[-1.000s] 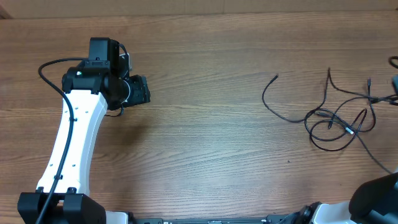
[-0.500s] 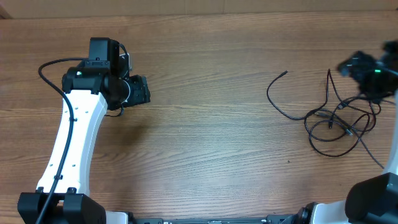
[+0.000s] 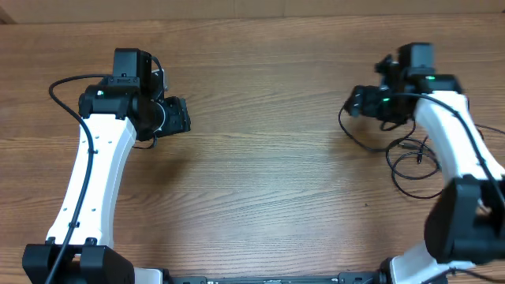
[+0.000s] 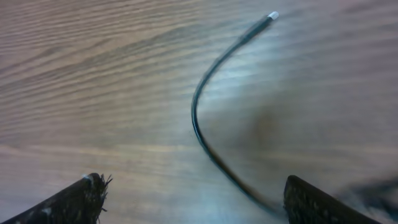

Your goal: Untangle cables

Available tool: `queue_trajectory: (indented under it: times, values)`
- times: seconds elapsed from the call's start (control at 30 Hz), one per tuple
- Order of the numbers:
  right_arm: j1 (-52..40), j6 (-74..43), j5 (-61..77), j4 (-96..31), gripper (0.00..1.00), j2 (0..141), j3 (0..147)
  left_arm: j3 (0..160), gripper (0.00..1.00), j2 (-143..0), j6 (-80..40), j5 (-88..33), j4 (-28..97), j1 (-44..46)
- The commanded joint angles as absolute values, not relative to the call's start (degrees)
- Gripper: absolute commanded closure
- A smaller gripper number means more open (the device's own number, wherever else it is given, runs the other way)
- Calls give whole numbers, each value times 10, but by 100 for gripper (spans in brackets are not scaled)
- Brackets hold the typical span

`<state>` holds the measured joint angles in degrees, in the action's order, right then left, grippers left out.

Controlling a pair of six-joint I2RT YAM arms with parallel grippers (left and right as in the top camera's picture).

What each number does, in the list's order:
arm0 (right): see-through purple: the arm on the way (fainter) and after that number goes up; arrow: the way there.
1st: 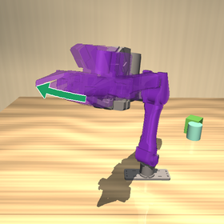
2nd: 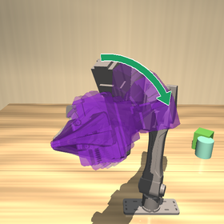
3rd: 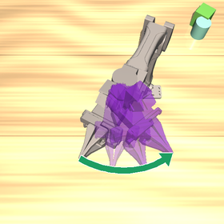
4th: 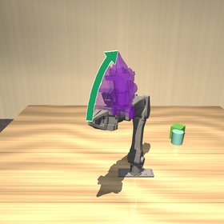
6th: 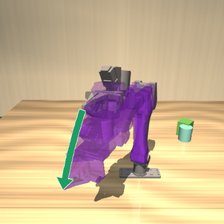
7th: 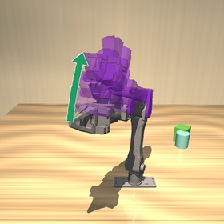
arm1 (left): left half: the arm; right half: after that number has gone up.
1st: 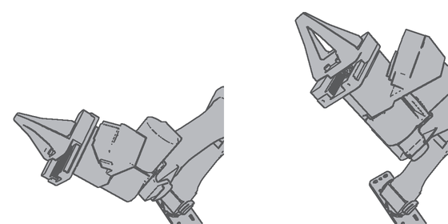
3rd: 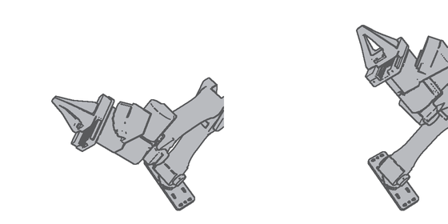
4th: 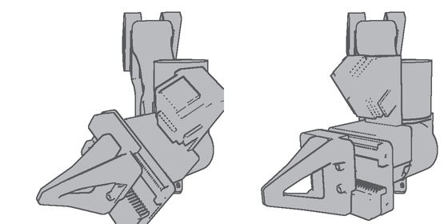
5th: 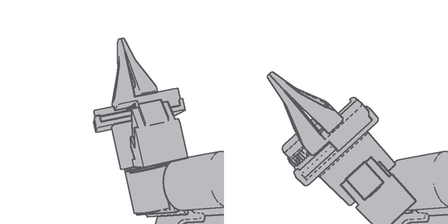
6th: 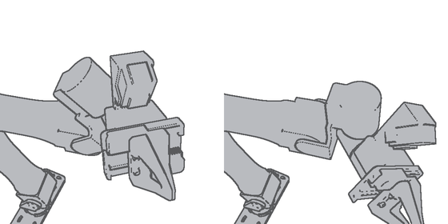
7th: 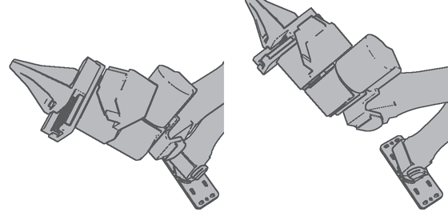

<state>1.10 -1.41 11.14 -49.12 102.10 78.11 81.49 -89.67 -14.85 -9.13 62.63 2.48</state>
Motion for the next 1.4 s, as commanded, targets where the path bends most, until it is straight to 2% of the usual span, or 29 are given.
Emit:
queue_trajectory:
  times: [0.0, 0.2, 0.3, 0.6, 0.73, 0.8, 0.9, 1.0, 1.37]
  values:
    - [-15, -46, 69, -437, 8, 1049, 771, 818, 34, -896, -154, -86, 628, 24]
    - [-37, -244, -31, -359, 0, 1086, 771, 818, 34, -896, -155, -89, 630, 27]
    - [-39, -320, -34, -329, 0, 1106, 771, 818, 34, -896, -154, -89, 630, 27]
    - [-39, -396, -40, -264, 0, 1170, 771, 818, 34, -896, -154, -88, 631, 27]
    - [-39, -397, -76, -233, 9, 1187, 771, 818, 34, -896, -154, -88, 634, 27]
    - [-39, -396, -86, -217, 19, 1191, 771, 818, 34, -896, -155, -88, 636, 27]
    - [-39, -397, -91, -207, 40, 1191, 771, 818, 34, -896, -154, -88, 637, 27]
    - [-39, -397, -101, -206, 50, 1193, 771, 818, 34, -896, -154, -89, 637, 27]
    - [-39, -397, -120, -214, 55, 1205, 771, 818, 34, -896, -155, -90, 640, 27]
